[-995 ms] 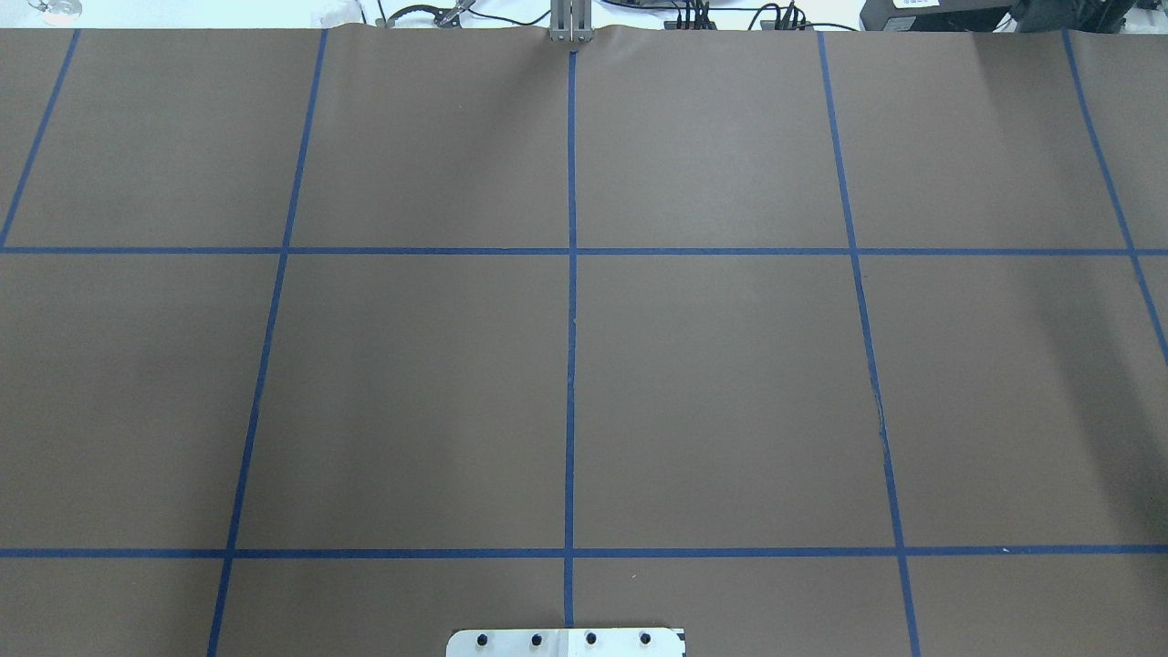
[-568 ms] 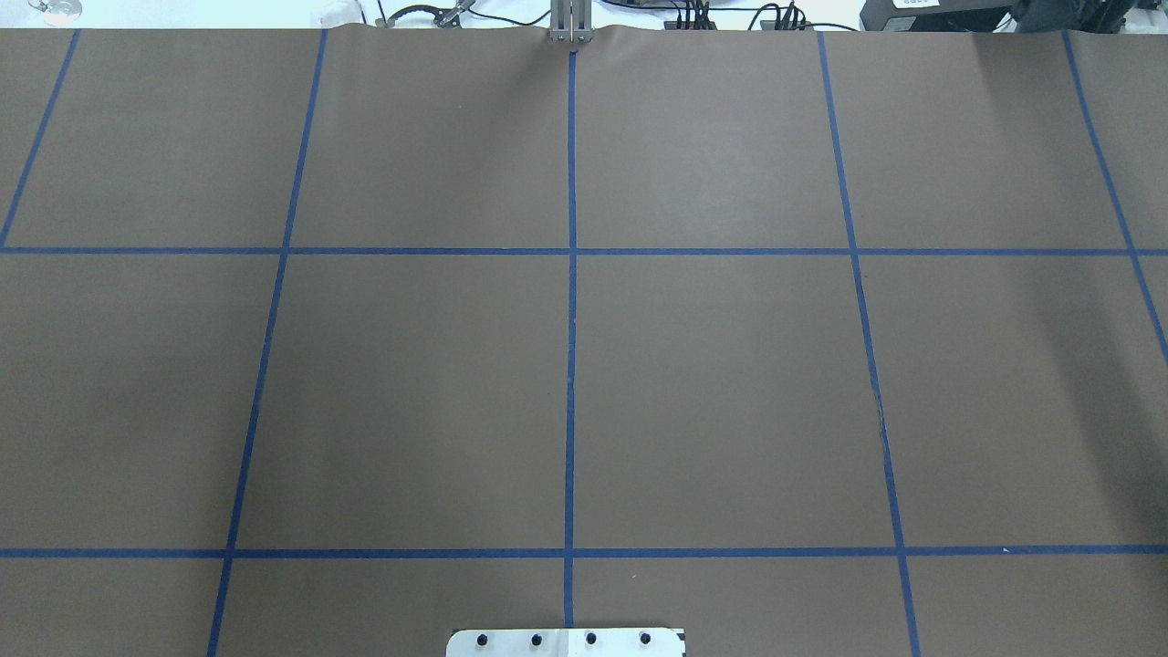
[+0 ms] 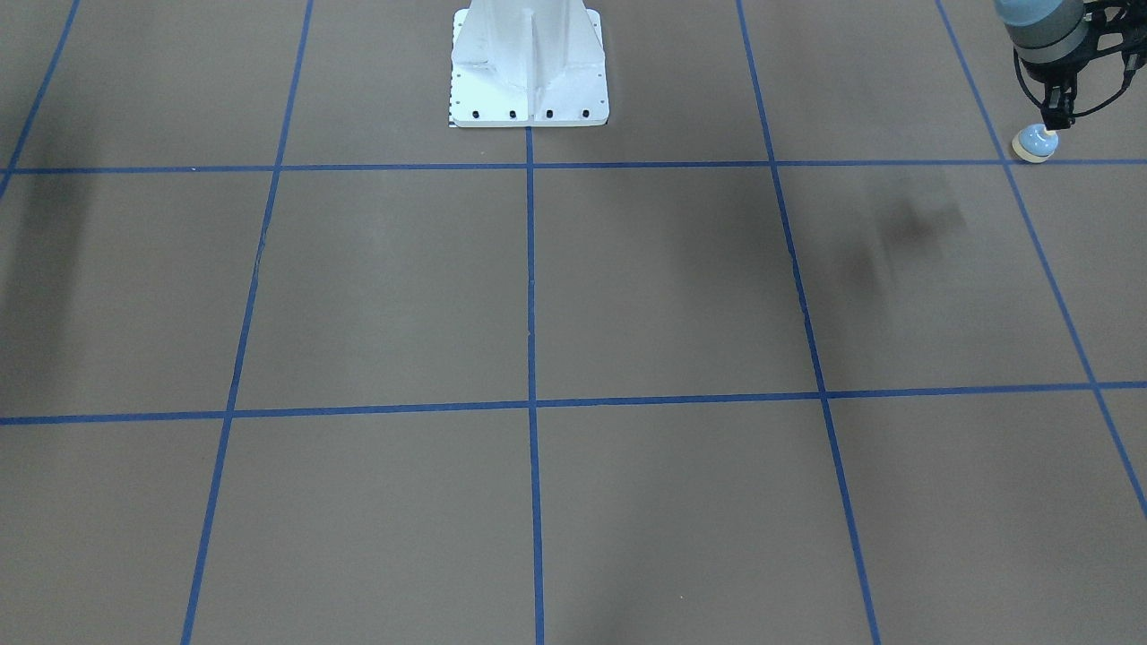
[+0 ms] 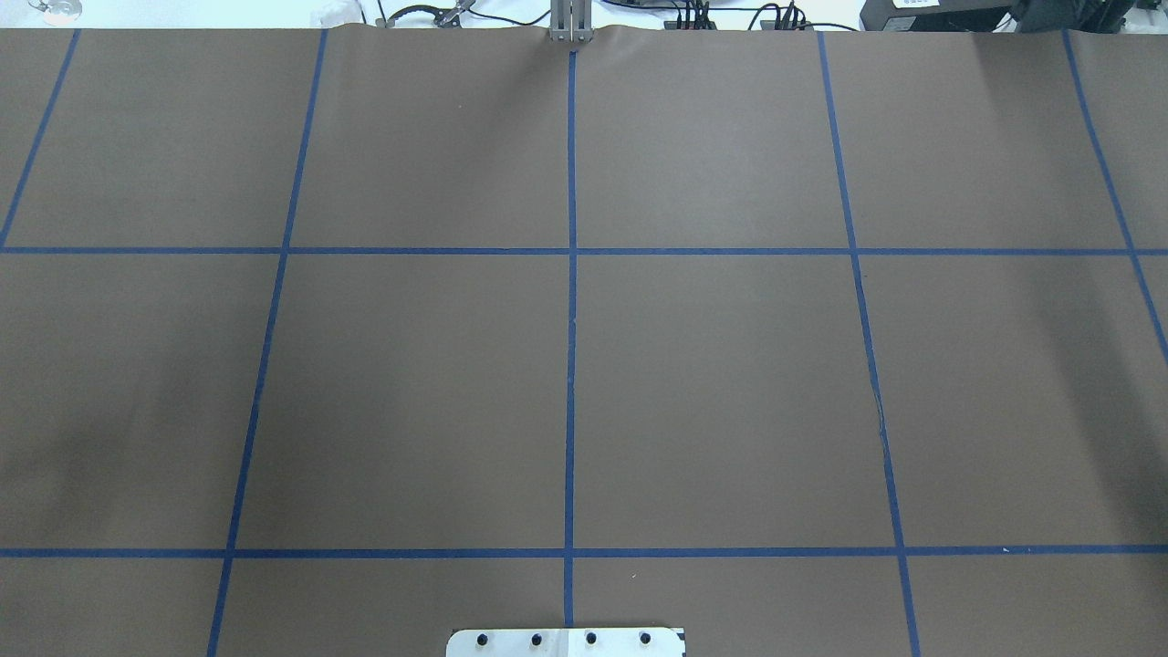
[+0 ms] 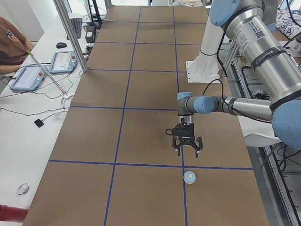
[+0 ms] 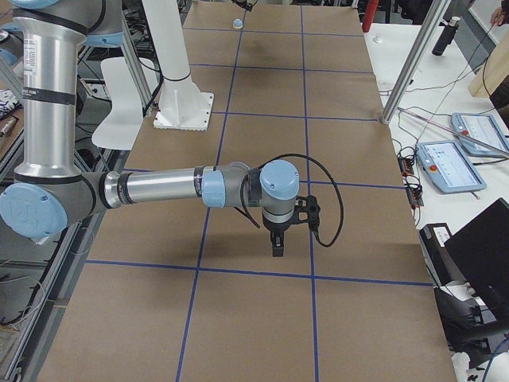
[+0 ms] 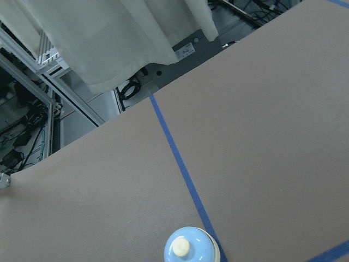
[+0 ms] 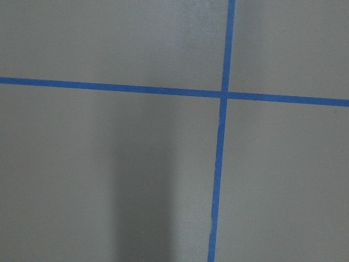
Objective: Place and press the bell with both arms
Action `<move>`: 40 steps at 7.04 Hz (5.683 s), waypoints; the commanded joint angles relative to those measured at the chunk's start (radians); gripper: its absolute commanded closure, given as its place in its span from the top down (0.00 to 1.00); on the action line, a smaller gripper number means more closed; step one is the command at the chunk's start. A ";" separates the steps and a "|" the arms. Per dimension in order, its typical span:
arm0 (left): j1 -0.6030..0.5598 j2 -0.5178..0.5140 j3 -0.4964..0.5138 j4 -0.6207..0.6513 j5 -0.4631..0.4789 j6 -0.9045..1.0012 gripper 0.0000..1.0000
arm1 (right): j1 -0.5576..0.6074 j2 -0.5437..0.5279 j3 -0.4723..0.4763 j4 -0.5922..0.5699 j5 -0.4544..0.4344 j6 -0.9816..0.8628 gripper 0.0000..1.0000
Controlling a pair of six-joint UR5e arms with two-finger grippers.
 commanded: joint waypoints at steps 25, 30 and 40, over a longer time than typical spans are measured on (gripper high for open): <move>0.249 -0.239 0.458 0.056 0.013 -0.680 0.94 | 0.002 -0.010 0.058 -0.004 0.001 -0.002 1.00; 0.286 -0.222 0.462 0.050 0.013 -0.697 0.00 | 0.009 -0.010 0.064 -0.006 0.001 -0.002 1.00; -0.161 -0.518 0.144 0.441 0.169 0.084 0.00 | 0.008 -0.013 0.062 -0.010 0.003 0.001 1.00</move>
